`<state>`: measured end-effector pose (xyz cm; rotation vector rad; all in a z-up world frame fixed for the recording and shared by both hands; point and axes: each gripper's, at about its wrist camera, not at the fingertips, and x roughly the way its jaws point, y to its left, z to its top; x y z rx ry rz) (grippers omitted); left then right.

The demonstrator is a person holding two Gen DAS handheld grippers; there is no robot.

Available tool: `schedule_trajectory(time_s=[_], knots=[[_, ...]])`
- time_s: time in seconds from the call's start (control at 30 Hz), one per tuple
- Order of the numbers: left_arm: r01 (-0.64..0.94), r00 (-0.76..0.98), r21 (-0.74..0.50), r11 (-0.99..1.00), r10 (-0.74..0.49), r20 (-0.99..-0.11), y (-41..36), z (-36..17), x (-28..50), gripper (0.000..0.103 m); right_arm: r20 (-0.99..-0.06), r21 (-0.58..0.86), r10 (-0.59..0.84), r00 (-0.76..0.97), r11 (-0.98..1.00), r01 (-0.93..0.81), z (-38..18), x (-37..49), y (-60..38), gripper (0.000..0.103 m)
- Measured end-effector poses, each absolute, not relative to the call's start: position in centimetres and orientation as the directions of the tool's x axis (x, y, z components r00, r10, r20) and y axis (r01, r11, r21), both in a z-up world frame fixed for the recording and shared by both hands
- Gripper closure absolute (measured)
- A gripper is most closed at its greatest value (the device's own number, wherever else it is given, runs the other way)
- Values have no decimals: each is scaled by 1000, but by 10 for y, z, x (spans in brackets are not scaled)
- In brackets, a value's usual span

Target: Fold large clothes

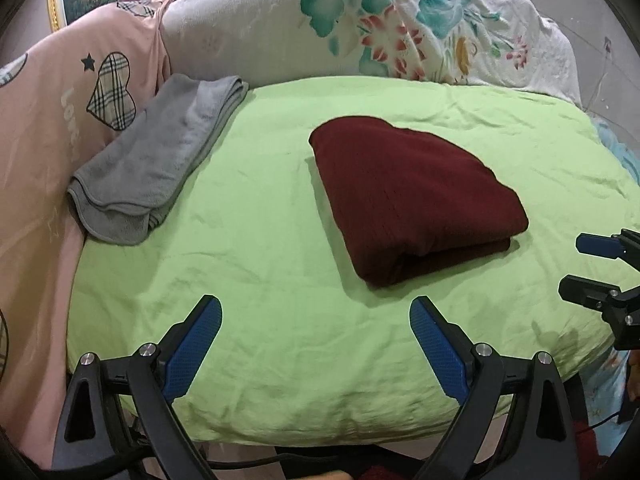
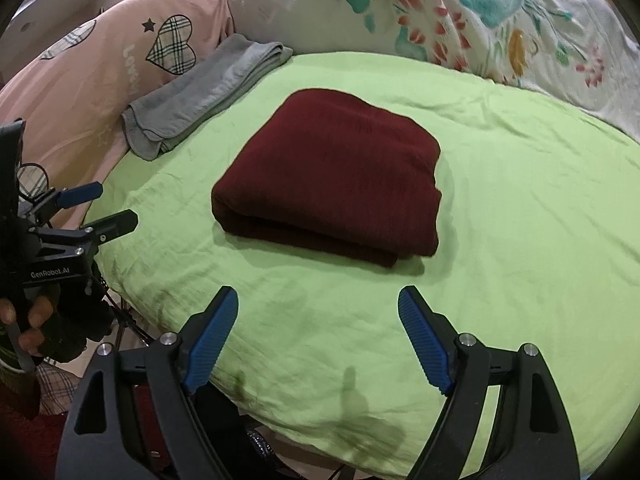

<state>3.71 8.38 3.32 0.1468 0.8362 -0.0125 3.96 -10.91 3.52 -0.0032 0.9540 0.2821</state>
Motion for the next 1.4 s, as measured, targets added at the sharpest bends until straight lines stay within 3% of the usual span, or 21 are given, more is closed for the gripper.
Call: schedule_trajectory(time_s=[0.37,1.4], knots=[[88,603,148,985,66,-795,74,2,62,7,-827,185,253,502,966,-182,10,58,-121,19],[92,620,138,986,52,-783,57,14,88,7,-826,181,263,499,961,-207,20,87,-116,19]])
